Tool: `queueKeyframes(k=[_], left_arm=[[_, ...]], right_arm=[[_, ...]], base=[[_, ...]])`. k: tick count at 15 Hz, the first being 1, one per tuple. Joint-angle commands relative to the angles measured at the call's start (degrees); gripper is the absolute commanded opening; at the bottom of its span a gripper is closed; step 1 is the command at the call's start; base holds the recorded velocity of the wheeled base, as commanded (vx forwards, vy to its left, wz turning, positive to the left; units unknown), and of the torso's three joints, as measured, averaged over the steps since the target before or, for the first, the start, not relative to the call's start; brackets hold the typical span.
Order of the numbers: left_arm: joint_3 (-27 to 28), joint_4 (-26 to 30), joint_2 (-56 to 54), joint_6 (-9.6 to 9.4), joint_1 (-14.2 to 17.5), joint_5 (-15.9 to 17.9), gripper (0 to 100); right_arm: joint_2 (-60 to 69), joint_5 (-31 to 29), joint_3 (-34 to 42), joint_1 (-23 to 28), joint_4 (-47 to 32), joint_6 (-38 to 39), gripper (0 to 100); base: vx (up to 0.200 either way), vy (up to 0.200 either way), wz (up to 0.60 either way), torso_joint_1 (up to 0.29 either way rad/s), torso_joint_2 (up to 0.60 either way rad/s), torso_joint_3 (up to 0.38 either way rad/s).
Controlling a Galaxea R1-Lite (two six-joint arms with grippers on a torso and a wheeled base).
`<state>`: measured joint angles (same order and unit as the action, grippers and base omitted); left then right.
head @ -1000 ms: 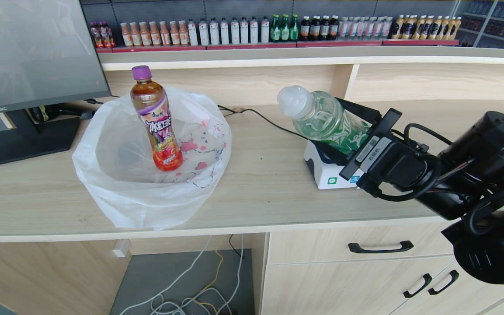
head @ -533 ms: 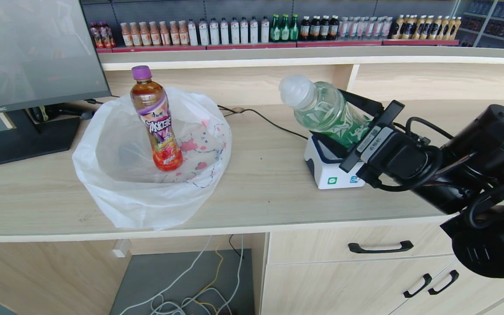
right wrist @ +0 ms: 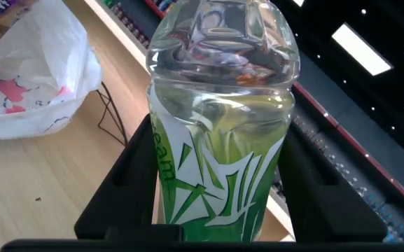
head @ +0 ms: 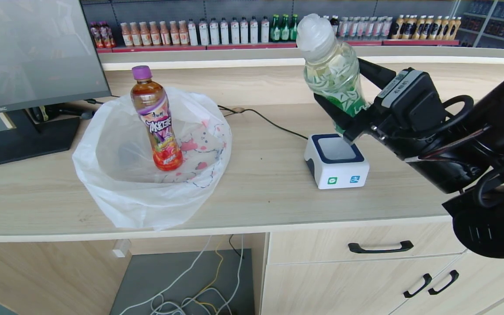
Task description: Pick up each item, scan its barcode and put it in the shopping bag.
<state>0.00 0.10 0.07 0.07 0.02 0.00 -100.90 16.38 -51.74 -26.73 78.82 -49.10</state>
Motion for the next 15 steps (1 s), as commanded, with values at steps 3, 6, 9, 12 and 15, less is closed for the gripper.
queueKeyframes(k=[3, 6, 9, 12, 15], left_arm=[[0.0, -0.01, 0.01, 0.01, 0.06, 0.0, 100], [0.0, -0.01, 0.01, -0.25, -0.02, 0.0, 100], [0.0, -0.01, 0.01, -0.07, -0.02, 0.0, 100], [0.0, -0.01, 0.01, 0.01, 0.06, 0.0, 100], [0.0, -0.01, 0.01, 0.01, 0.06, 0.0, 100]], right_arm=[[0.53, -2.94, -2.58, 1.07, 0.19, 9.11, 0], [0.62, -7.16, -3.11, 1.07, 0.98, 17.81, 0], [0.88, -8.12, -1.52, 1.25, 4.23, 26.43, 0], [0.88, -8.12, 1.99, 1.07, 6.52, 32.4, 0], [0.88, -8.39, 3.92, 1.07, 8.28, 37.85, 0]], base=[[0.0, 0.0, 0.0, 0.0, 0.0, 0.0], [0.0, 0.0, 0.0, 0.0, 0.0, 0.0], [0.0, 0.0, 0.0, 0.0, 0.0, 0.0], [0.0, 0.0, 0.0, 0.0, 0.0, 0.0], [0.0, 0.0, 0.0, 0.0, 0.0, 0.0]])
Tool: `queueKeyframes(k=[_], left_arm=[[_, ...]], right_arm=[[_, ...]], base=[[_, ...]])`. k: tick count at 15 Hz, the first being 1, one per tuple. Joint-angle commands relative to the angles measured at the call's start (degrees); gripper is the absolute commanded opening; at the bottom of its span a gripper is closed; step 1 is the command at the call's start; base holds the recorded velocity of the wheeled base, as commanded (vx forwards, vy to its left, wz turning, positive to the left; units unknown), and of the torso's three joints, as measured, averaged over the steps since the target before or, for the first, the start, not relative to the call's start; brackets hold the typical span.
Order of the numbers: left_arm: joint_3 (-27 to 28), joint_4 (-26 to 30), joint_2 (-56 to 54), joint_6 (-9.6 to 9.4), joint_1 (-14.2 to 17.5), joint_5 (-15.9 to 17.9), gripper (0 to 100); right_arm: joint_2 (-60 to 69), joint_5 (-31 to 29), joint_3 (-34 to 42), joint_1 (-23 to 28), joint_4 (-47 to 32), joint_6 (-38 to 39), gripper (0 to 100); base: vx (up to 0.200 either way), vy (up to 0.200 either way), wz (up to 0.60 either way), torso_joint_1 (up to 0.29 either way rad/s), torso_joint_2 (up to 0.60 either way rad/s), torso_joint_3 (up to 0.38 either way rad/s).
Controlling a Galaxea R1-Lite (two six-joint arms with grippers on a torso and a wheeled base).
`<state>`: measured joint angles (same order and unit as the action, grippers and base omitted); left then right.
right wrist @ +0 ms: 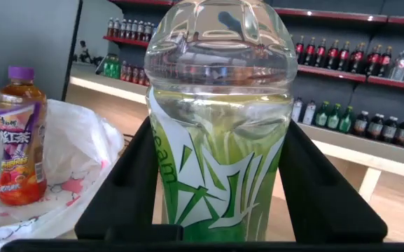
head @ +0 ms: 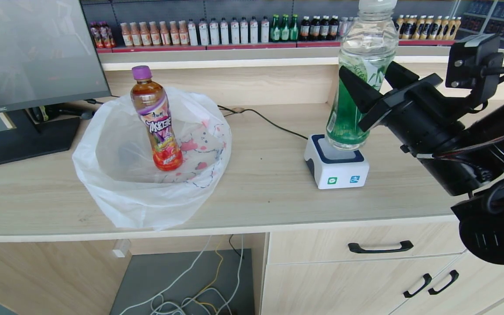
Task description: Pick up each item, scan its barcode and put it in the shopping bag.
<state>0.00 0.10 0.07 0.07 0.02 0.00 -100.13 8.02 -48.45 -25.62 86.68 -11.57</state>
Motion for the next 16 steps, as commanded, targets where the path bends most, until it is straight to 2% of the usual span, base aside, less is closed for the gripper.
queueKeyframes(k=[1, 3, 6, 16], left_arm=[[0.0, -0.01, 0.01, 0.01, -0.02, 0.0, 100], [0.0, -0.01, 0.01, 0.1, -0.02, 0.0, 100], [0.0, -0.01, 0.01, -0.07, -0.02, 0.0, 100], [0.0, -0.01, 0.01, 0.19, 0.06, 0.0, 100]], right_arm=[[-0.06, -1.34, 0.81, -0.13, 0.86, 1.46, 0], [-0.33, -5.03, 1.25, -1.36, 2.71, 4.1, 0], [-0.5, -5.91, 1.07, -1.36, 2.97, 4.63, 0], [-0.5, -6.0, 1.07, -1.36, 3.33, 6.56, 0]], base=[[0.0, 0.0, 0.0, 0.0, 0.0, 0.0], [0.0, 0.0, 0.0, 0.0, 0.0, 0.0], [0.0, 0.0, 0.0, 0.0, 0.0, 0.0], [0.0, 0.2, 0.0, 0.002, 0.0, 0.0]])
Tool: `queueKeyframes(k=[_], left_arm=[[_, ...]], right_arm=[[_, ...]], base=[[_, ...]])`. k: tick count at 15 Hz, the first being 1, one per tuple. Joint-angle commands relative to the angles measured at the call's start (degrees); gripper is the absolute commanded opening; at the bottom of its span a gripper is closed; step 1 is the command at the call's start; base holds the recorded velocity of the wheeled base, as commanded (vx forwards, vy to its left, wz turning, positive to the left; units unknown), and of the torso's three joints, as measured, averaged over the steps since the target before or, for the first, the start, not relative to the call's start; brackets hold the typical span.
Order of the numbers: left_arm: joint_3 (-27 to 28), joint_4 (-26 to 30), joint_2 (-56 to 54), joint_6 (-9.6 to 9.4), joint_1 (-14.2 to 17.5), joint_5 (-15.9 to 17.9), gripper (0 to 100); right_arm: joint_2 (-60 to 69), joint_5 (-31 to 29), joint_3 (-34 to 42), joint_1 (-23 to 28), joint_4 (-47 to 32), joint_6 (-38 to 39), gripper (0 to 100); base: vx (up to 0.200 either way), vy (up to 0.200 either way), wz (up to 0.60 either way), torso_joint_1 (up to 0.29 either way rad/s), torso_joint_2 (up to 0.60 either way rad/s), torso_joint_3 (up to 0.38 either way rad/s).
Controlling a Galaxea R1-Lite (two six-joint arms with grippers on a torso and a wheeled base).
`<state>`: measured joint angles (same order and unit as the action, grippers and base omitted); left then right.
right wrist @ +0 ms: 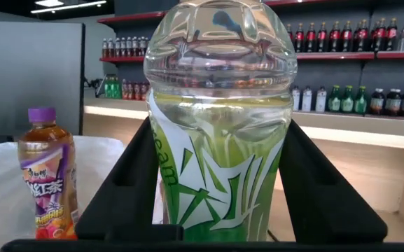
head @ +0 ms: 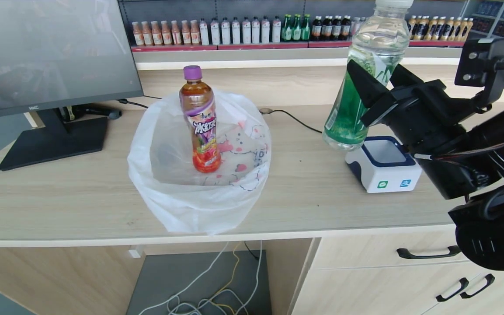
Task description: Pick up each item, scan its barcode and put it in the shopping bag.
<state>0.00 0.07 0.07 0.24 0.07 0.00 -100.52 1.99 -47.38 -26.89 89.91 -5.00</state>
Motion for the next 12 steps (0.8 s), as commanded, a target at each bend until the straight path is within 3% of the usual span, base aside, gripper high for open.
queueKeyframes(k=[1, 10, 12], left_arm=[[0.0, 0.01, 0.01, 0.02, 0.01, 0.0, 100], [0.0, 0.01, 0.01, -0.07, -0.07, 0.0, 100], [0.0, 0.01, 0.01, -0.16, -0.07, 0.0, 100]], right_arm=[[-0.02, 0.03, 0.1, -0.09, 0.09, -0.01, 0], [-0.73, 0.12, -0.16, -0.09, 0.09, -0.71, 0], [-0.99, 0.12, -0.08, -0.09, 0.09, -0.63, 0]], base=[[0.0, 0.2, 0.0, 0.007, 0.0, 0.002], [0.0, 0.2, 0.0, 0.0, 0.0, 0.004], [0.0, 0.0, 0.0, 0.0, 0.0, 0.0]])
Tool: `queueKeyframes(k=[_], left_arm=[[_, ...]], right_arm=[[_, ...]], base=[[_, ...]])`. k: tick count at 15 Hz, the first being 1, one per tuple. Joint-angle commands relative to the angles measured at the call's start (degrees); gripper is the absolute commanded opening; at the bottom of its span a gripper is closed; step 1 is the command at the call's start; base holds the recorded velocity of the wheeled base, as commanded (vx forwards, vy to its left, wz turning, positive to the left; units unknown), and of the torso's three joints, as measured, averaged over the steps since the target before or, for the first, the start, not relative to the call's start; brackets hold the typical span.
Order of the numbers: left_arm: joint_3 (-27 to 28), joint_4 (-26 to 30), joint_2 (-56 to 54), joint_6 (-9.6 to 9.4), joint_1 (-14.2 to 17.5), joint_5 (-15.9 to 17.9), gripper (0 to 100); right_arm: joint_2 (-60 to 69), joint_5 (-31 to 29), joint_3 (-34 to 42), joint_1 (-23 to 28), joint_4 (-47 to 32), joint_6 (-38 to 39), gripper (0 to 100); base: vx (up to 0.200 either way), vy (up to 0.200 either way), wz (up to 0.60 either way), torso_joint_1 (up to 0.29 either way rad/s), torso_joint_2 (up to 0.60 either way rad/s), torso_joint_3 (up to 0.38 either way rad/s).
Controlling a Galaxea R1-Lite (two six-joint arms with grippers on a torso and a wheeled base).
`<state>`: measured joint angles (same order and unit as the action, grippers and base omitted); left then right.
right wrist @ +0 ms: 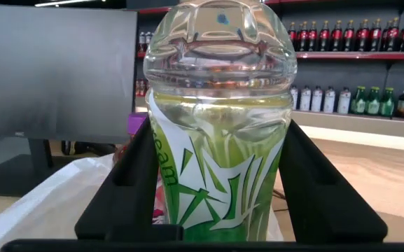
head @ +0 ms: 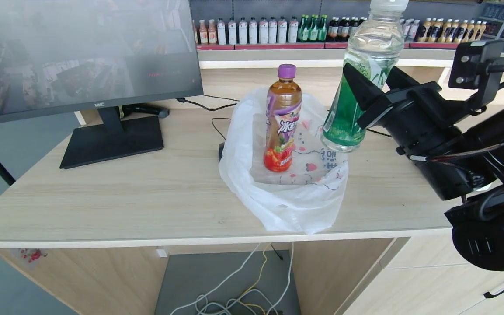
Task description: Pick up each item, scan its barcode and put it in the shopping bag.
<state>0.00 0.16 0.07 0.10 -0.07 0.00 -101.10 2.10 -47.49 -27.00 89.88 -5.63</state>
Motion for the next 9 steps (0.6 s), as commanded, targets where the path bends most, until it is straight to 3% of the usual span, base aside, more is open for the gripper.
queueKeyframes(k=[1, 9], left_arm=[[0.0, -0.07, 0.01, -0.01, 0.07, 0.0, 100], [0.0, -0.07, 0.01, -0.1, 0.16, 0.0, 100]], right_arm=[[-0.42, 0.01, 0.03, 0.02, 0.12, 0.01, 0], [-3.14, 0.01, 1.79, 0.11, 0.12, 0.09, 0]], base=[[0.0, 0.0, 0.0, 0.0, 0.0, 0.0], [0.0, 0.0, 0.0, 0.0, 0.0, 0.0]])
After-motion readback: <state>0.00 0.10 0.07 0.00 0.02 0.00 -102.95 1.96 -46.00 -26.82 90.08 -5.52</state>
